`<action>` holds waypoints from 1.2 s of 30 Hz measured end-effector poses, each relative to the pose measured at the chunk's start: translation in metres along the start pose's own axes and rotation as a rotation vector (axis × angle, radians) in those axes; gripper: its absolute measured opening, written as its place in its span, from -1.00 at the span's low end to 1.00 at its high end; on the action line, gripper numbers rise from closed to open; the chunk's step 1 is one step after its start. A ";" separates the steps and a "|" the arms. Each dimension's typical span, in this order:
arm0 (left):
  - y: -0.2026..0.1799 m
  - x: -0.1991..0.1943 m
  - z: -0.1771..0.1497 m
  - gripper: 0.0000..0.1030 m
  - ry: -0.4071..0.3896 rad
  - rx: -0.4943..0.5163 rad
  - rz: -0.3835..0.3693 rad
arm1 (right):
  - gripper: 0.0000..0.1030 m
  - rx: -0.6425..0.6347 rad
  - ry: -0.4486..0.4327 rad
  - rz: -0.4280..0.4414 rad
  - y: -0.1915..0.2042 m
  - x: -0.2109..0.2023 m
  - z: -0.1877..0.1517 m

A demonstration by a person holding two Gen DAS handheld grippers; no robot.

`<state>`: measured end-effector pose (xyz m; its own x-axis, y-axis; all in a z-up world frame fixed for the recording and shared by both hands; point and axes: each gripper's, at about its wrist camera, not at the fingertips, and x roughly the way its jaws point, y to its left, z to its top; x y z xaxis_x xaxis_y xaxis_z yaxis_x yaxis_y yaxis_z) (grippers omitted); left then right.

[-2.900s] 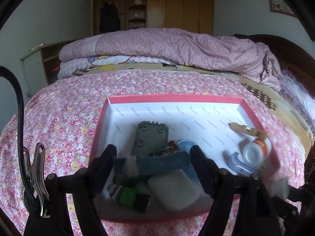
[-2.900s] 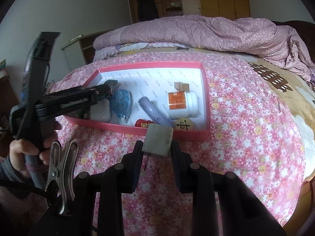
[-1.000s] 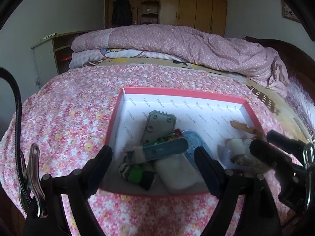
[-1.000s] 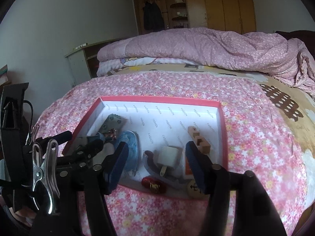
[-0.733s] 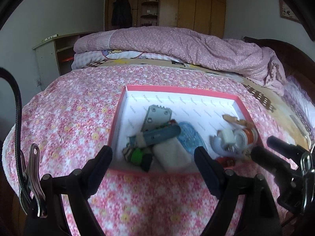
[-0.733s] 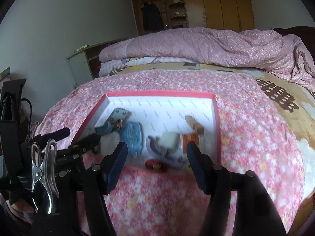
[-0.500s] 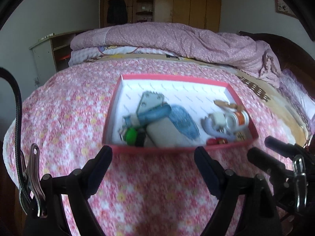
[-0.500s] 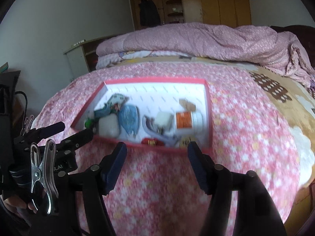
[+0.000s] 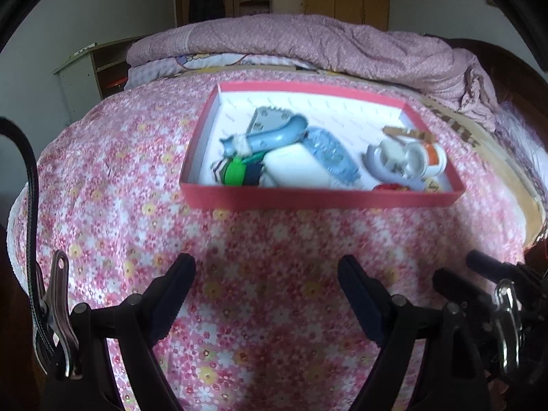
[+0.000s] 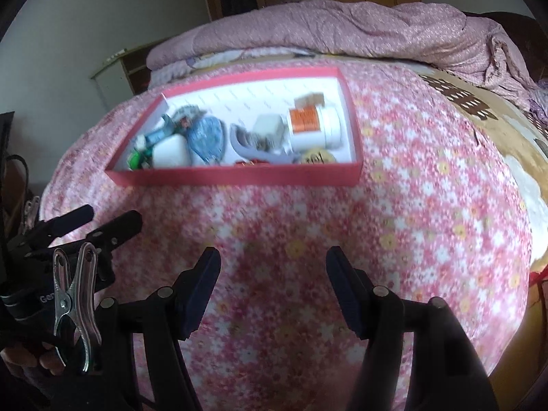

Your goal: Organize rigid objects

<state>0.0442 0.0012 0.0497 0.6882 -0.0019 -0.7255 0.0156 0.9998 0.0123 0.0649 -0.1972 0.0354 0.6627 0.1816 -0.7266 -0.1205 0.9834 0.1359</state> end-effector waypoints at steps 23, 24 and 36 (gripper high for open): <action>0.003 0.022 -0.015 0.79 0.024 -0.012 0.009 | 0.36 -0.014 -0.029 -0.093 0.010 0.012 -0.015; 0.003 0.022 -0.015 0.79 0.023 -0.013 0.009 | 0.38 -0.012 -0.028 -0.094 0.010 0.013 -0.015; 0.001 0.024 -0.013 0.85 0.034 -0.007 0.006 | 0.46 -0.016 -0.030 -0.102 0.012 0.014 -0.015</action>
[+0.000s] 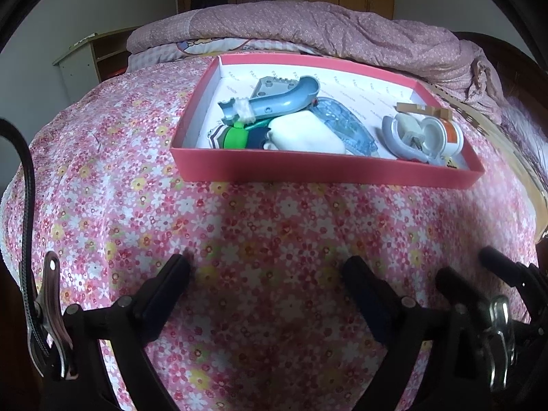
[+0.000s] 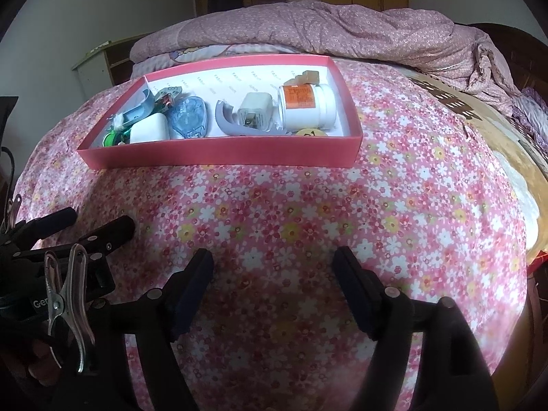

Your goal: Organize rigid objects

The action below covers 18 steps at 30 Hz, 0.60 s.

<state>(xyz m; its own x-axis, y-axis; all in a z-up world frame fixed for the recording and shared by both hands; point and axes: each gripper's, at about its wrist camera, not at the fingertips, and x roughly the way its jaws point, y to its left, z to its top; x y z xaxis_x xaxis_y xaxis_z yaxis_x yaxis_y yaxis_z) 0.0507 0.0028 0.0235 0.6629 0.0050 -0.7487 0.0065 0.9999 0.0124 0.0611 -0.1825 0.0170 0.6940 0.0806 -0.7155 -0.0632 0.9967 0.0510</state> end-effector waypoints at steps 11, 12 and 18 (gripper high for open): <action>0.000 0.001 0.000 0.86 0.003 -0.004 0.000 | 0.52 -0.004 -0.002 0.002 0.001 0.001 0.000; 0.000 0.001 0.000 0.86 0.003 -0.005 0.000 | 0.52 -0.003 -0.001 0.002 0.001 0.001 0.000; 0.000 0.001 0.000 0.86 0.000 -0.008 -0.001 | 0.54 -0.002 -0.003 0.003 0.001 0.001 0.000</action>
